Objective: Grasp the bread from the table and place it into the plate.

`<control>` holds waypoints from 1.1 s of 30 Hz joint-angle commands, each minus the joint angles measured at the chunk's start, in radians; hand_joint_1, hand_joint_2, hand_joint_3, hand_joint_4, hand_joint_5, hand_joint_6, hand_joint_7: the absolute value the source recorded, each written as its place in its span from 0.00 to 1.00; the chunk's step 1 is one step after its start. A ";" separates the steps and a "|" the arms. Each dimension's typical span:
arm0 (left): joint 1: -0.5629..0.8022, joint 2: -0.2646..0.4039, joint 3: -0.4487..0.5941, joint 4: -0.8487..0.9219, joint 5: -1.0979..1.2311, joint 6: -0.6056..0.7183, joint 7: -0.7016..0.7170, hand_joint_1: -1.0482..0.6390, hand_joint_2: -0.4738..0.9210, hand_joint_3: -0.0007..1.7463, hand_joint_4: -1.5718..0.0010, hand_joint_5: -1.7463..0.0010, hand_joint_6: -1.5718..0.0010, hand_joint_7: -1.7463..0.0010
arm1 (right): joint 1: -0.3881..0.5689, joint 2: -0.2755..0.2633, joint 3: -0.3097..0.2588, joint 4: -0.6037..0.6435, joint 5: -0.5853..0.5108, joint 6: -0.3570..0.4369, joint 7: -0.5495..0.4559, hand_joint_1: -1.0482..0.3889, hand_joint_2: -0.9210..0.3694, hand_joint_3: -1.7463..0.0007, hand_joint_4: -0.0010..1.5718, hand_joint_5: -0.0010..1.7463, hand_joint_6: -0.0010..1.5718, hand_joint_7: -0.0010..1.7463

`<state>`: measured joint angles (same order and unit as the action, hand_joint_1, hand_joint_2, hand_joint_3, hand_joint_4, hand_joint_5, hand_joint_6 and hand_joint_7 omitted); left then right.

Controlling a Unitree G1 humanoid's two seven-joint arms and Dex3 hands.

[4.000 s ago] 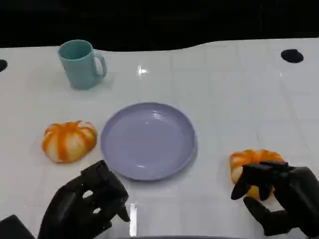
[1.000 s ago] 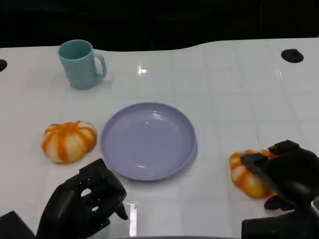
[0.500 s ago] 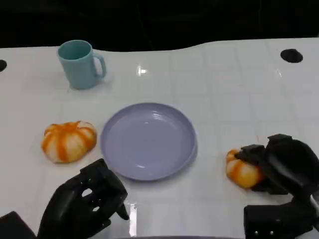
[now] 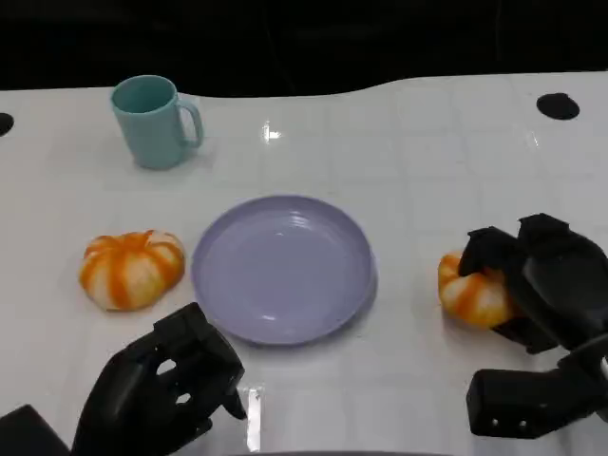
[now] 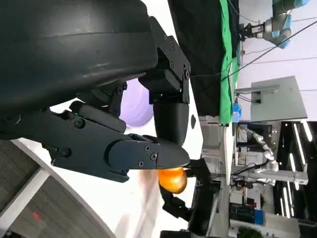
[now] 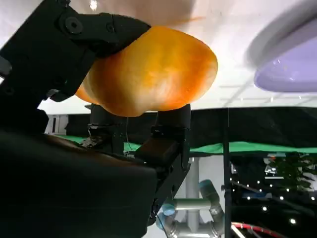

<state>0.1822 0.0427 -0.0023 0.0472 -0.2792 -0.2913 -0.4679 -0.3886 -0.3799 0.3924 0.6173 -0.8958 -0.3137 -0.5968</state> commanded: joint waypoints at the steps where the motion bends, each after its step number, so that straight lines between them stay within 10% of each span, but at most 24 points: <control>1: 0.012 0.007 0.007 0.003 0.001 -0.011 0.006 0.30 1.00 0.18 0.58 0.00 0.63 0.12 | -0.014 0.012 -0.022 -0.037 0.046 -0.019 -0.037 0.65 0.43 0.32 0.61 1.00 0.47 0.99; 18: 0.019 0.004 -0.003 -0.006 0.008 -0.013 0.009 0.29 1.00 0.17 0.59 0.00 0.62 0.13 | -0.115 0.160 -0.006 -0.074 0.187 -0.129 0.092 0.63 0.54 0.18 0.64 1.00 0.47 1.00; 33: 0.023 0.001 -0.022 -0.009 0.007 -0.016 0.000 0.29 1.00 0.19 0.61 0.00 0.64 0.13 | -0.340 0.341 0.070 0.247 0.176 -0.158 0.106 0.59 0.52 0.18 0.62 1.00 0.47 0.98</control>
<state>0.2013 0.0375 -0.0250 0.0444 -0.2713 -0.2970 -0.4677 -0.6818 -0.0587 0.4522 0.8136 -0.7203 -0.4697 -0.4772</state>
